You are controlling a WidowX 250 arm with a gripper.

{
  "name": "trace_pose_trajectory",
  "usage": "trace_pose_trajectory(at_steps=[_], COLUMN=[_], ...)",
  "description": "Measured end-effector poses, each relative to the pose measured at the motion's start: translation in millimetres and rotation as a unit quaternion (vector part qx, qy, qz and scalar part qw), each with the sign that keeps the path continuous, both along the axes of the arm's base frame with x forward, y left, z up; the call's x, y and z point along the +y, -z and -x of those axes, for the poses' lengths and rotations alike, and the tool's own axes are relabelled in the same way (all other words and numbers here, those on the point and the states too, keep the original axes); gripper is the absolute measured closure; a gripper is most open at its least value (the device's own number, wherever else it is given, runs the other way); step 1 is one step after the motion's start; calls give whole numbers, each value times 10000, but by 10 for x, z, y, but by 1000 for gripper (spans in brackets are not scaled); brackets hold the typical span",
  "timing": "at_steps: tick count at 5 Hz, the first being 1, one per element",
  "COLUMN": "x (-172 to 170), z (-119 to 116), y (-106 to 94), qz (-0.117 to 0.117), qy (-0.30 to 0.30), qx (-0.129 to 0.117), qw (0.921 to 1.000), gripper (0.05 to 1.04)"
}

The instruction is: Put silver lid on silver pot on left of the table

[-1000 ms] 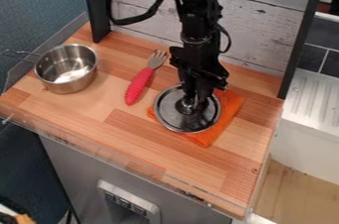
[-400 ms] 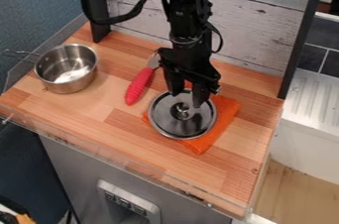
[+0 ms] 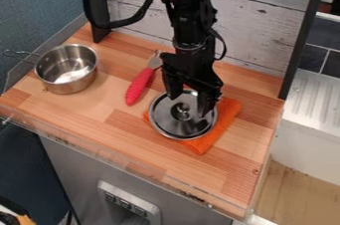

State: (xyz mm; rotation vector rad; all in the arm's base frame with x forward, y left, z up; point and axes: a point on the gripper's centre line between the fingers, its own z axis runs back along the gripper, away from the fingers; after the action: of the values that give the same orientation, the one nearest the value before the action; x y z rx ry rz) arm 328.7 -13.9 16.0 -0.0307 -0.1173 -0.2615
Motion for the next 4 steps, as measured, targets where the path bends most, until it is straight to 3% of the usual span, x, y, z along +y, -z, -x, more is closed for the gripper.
trace_pose_trajectory(at_steps=[1, 2, 3, 4], x=[32, 40, 39, 45], z=[54, 76, 83, 85], y=[44, 60, 58, -44], qz=[-116, -147, -142, -54], qy=[34, 68, 79, 42], qx=[38, 68, 98, 82], qw=[9999, 9998, 9998, 9999], gripper=[310, 623, 805, 805])
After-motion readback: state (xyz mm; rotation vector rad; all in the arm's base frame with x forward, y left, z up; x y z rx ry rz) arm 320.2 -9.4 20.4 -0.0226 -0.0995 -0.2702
